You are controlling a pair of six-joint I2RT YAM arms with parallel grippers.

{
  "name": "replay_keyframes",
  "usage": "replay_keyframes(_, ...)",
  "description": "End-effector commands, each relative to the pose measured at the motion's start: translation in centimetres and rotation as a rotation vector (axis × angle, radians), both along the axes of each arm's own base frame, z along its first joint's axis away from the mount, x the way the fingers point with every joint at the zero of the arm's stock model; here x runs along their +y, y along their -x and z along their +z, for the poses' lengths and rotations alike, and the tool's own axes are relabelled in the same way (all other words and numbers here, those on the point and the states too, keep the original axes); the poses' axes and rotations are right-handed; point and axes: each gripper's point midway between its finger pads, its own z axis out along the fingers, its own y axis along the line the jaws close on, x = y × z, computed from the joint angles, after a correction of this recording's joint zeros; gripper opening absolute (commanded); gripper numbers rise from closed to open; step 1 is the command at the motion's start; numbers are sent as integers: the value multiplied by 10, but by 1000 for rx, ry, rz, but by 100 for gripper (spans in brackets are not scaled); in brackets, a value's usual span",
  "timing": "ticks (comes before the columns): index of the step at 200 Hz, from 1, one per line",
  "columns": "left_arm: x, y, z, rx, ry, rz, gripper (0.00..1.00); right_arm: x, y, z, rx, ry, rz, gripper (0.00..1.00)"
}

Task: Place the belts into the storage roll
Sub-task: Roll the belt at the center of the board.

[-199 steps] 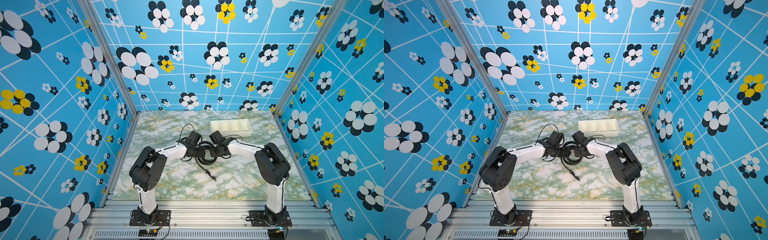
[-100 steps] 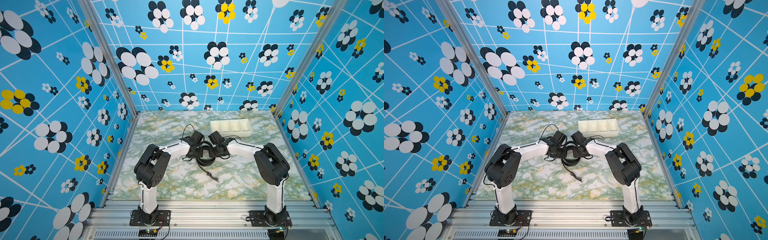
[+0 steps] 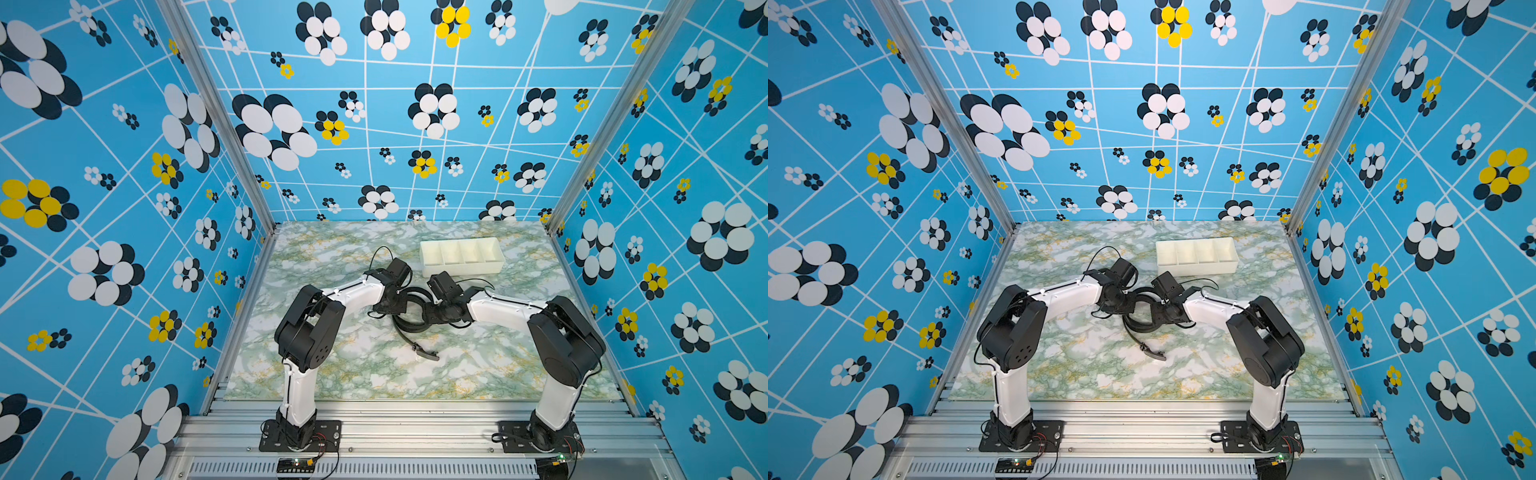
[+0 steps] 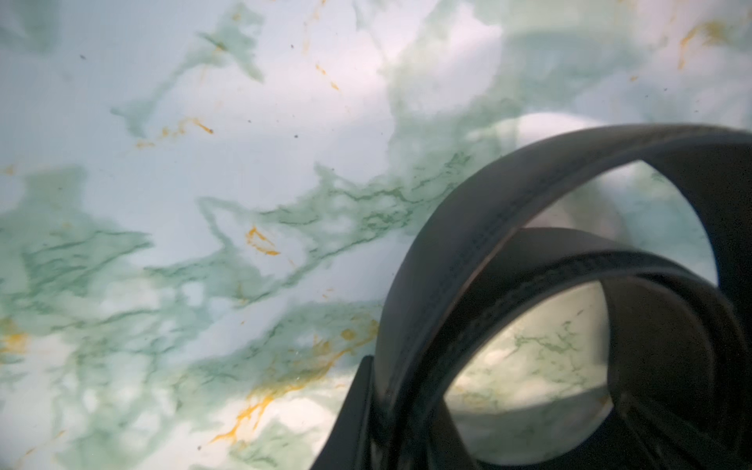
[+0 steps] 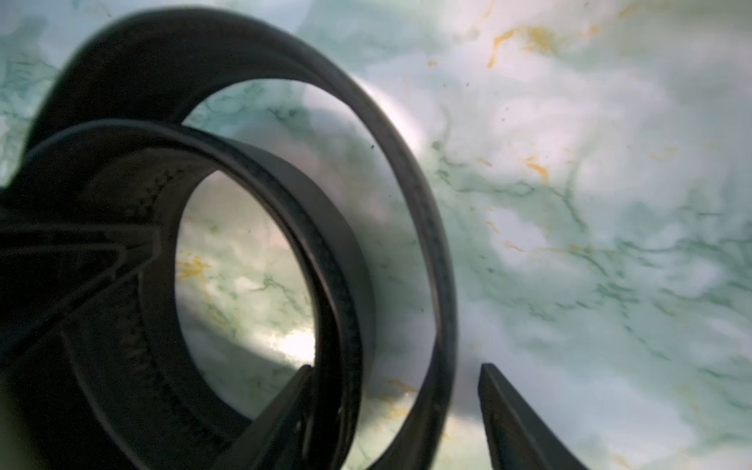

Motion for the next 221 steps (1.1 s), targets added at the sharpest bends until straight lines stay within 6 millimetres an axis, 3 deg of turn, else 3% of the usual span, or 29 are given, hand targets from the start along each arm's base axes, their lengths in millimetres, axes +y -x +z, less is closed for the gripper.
replay_keyframes(1, 23, 12, -18, 71, -101, 3, 6, -15, 3, 24, -94, 29, 21, 67)
replay_keyframes(32, 27, 9, -18, 73, -107, 1, 6, -17, 15, 43, -181, -58, 59, 69)
replay_keyframes(69, 31, 7, -18, 76, -117, -2, 6, 14, 50, 62, -198, -200, 309, 70)
replay_keyframes(138, 28, 3, -26, 105, -122, -21, 6, 44, 112, 45, -127, -199, 655, 69)
replay_keyframes(161, 28, 3, -28, 118, -111, -17, 6, 50, 118, 44, -140, -191, 682, 70)
replay_keyframes(221, 25, 1, -30, 131, -102, -21, 6, 46, 121, 7, -131, -16, 726, 71)
